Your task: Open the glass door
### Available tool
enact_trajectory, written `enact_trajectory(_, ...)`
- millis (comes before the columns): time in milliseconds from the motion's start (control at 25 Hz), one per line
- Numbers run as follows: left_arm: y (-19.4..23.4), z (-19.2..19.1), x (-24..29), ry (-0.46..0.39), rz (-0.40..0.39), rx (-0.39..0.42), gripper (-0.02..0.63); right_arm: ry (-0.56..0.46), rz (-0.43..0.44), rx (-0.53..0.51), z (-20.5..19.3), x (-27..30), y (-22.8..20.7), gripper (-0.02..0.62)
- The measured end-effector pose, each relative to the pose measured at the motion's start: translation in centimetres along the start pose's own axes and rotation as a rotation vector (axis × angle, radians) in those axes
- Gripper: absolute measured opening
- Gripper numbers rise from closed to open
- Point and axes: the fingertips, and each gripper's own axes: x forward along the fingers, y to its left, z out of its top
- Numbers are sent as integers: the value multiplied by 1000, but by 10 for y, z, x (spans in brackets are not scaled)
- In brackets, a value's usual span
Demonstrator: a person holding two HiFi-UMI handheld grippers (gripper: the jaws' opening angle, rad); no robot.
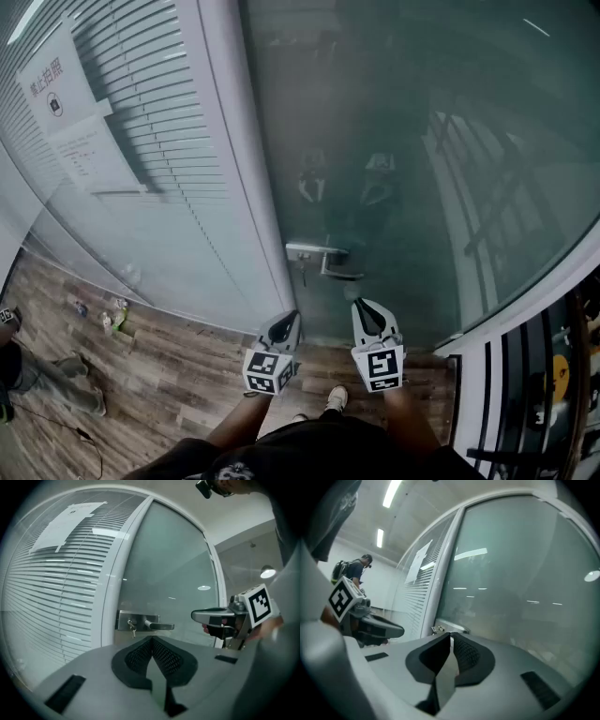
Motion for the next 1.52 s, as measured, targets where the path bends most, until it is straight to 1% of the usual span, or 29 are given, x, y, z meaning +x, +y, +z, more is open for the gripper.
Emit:
enact_trajectory(120, 2, -3, 17, 39, 15, -4, 6, 28, 93, -64, 2, 19, -4, 24)
enact_trajectory(200, 3, -4, 28, 53, 26, 1, 6, 58, 155, -137, 2, 32, -6, 92)
enact_trajectory(320, 7, -7, 41, 69, 49, 8, 6, 109, 253, -280, 0, 52, -5, 146)
enact_trajectory(400, 12, -11, 46, 72, 70, 5, 6, 152, 323, -364, -6, 65, -2, 165)
enact_trajectory(520, 21, -15, 48, 54, 109, 10, 6, 224, 413, -473, -20, 79, 3, 178)
enact_trajectory(600, 23, -15, 50, 54, 119, 11, 6, 270, 445, -558, -29, 88, 4, 176)
enact_trajectory(680, 24, -17, 53, 59, 124, 12, 6, 317, 476, -616, -35, 97, 5, 176)
enact_trajectory(760, 27, -19, 56, 74, 121, 6, 6, 360, 502, -642, -40, 106, 6, 177)
enact_trajectory(800, 26, -21, 56, 96, 115, -5, 6, 379, 511, -649, -43, 109, 7, 176)
enact_trajectory(880, 24, -26, 52, 134, 102, -16, 6, 411, 536, -646, -52, 113, 14, 176)
enact_trajectory(920, 26, -28, 53, 137, 99, -8, 6, 424, 549, -643, -56, 114, 17, 176)
enact_trajectory(1000, 33, -30, 64, 110, 101, 20, 6, 450, 569, -653, -62, 119, 15, 175)
enact_trajectory(1080, 34, -27, 75, 84, 94, 32, 6, 478, 591, -668, -69, 122, 13, 175)
enact_trajectory(1160, 33, -27, 79, 85, 77, 42, 6, 507, 614, -669, -77, 125, 16, 171)
enact_trajectory(1240, 35, -30, 81, 93, 64, 57, 6, 532, 635, -662, -85, 129, 22, 139)
enact_trajectory(1320, 37, -31, 85, 94, 56, 55, 6, 549, 643, -666, -88, 131, 23, 72)
enact_trajectory(1400, 38, -29, 92, 90, 46, 47, 6, 554, 646, -677, -86, 131, 21, 59)
enact_trajectory(1520, 39, -28, 99, 88, 30, 38, 6, 533, 646, -691, -85, 133, 21, 48)
